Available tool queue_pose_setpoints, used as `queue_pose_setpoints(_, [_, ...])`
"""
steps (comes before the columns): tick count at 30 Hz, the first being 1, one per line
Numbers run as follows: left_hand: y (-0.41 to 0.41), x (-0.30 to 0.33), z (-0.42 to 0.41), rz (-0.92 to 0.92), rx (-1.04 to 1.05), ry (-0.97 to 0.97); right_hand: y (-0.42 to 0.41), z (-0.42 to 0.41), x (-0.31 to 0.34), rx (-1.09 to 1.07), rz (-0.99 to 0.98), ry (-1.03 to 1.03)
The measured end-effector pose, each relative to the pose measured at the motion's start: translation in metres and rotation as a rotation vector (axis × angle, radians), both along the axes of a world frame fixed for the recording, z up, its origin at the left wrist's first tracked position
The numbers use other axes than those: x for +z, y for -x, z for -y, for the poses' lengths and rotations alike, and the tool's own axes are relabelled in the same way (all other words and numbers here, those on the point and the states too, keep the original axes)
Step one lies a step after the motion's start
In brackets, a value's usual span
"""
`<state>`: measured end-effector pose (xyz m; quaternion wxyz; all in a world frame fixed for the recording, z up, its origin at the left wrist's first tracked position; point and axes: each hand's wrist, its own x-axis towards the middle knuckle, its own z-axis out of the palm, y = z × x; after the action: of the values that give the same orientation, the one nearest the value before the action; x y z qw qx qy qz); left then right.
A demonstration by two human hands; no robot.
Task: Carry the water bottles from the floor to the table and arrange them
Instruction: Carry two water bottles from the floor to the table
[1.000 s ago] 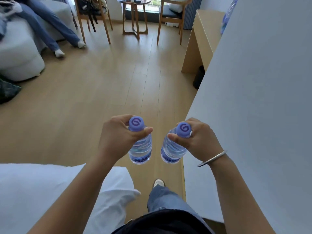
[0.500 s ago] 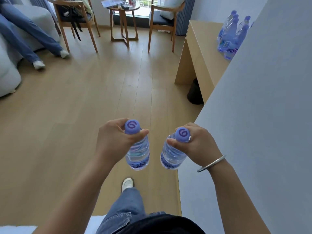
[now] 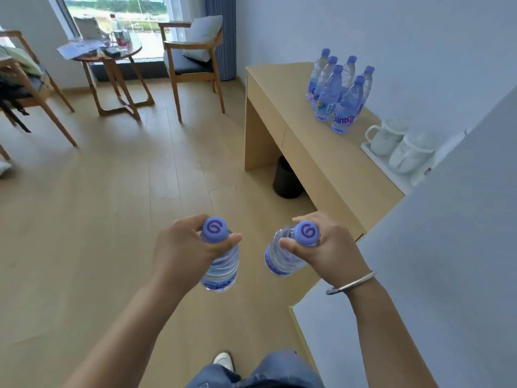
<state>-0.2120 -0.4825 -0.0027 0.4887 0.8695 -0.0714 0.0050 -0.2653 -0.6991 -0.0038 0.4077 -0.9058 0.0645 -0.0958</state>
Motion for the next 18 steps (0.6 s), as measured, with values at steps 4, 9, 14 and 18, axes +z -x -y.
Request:
queue_pose_setpoints(4, [-0.058, -0.002, 0.009, 0.006, -0.079, -0.005, -0.041, 0.007, -0.003, -0.092, -0.009, -0.010])
queue_pose_setpoints(9, [-0.131, -0.015, 0.037, -0.063, -0.109, -0.048, -0.094, 0.030, -0.010, -0.184, -0.082, -0.037])
queue_pose_setpoints(14, [-0.212, -0.023, 0.084, -0.066, -0.186, -0.069, -0.167, 0.071, -0.017, -0.263, -0.052, -0.049])
queue_pose_setpoints(18, [-0.279, -0.013, 0.134, -0.047, -0.237, -0.089, -0.236, 0.113, -0.012, -0.347, -0.034, -0.057])
